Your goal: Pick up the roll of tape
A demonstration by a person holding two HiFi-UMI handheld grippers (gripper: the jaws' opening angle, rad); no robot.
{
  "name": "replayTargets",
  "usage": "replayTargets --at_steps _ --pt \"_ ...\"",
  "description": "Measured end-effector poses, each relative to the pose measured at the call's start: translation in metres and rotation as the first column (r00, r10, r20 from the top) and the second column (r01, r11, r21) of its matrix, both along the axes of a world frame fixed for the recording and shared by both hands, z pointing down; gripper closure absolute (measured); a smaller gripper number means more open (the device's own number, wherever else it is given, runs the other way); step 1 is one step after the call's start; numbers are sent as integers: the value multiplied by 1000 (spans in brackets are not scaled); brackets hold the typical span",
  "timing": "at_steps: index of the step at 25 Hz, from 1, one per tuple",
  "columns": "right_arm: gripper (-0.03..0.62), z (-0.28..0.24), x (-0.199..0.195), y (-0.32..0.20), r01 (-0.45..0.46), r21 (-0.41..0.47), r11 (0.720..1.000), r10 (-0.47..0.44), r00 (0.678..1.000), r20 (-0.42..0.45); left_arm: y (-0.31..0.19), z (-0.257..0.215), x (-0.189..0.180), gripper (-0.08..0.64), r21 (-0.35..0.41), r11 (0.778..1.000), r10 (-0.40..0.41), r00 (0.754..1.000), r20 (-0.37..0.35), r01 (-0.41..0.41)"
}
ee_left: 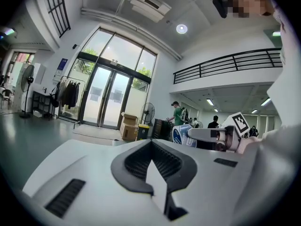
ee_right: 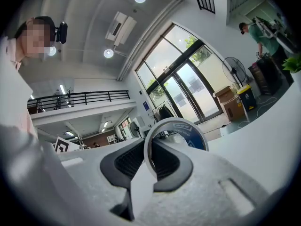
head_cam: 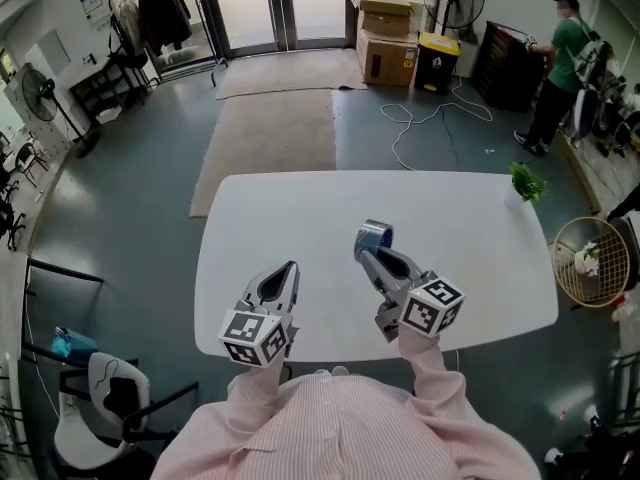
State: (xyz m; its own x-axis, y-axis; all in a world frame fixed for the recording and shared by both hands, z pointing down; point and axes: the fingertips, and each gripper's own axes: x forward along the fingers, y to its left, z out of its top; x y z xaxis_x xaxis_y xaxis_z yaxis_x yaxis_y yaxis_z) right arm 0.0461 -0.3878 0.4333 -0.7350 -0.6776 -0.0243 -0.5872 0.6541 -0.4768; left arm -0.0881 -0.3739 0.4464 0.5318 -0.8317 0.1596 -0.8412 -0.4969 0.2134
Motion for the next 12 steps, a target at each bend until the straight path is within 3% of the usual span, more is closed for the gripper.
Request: replayTargets --at_steps 12 --pt "541 -14 14 9 -46 45 998 46 999 -4 7 -11 -18 560 26 998 -48 999 3 48"
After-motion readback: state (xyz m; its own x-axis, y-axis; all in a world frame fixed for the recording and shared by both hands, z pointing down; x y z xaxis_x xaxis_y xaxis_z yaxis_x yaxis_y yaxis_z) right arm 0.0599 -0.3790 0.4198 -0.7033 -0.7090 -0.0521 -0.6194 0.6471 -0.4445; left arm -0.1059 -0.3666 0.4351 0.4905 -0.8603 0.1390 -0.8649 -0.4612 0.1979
